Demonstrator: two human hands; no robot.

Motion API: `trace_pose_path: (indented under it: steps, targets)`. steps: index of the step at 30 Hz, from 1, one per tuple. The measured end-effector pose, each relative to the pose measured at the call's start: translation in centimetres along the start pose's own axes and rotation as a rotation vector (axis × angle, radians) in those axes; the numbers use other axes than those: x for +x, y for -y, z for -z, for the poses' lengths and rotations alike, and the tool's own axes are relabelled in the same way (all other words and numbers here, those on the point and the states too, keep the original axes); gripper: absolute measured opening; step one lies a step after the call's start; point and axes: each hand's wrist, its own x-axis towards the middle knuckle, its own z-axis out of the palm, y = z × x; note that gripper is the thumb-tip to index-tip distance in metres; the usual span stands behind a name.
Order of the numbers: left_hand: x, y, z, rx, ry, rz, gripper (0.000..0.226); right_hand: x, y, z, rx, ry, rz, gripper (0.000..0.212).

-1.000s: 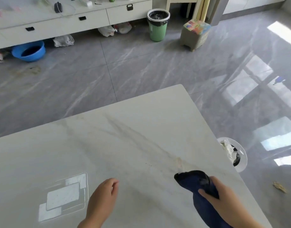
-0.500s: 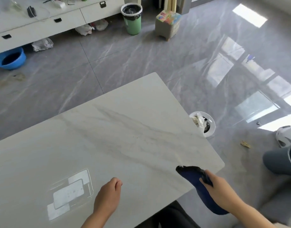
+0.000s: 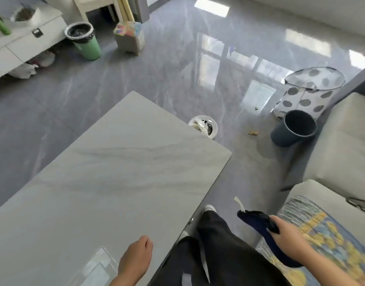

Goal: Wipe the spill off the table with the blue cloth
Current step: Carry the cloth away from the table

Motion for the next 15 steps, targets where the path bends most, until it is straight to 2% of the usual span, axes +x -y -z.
trace_pose_path:
  steps: [4, 7, 12, 15]
  targets:
    - [-0.5, -0.9, 0.2, 0.034, 0.017, -0.077, 0.028, -2.9, -3.8, -0.9, 0.167, -0.025, -0.117, 0.021]
    - [-0.3, -2.5, 0.0, 0.047, 0.046, -0.124, 0.027, -4.3, -6.1, -1.2, 0.278, -0.057, -0.202, 0.011]
    - [-0.1, -6.1, -1.2, 0.044, 0.081, -0.138, 0.026, -5.7, -9.6, -1.3, 0.366, -0.056, -0.276, 0.009]
    - [0.0, -8.6, -2.0, 0.071, 0.077, -0.146, 0.025, -5.8, -11.9, -0.8, 0.397, -0.022, -0.316, 0.02]
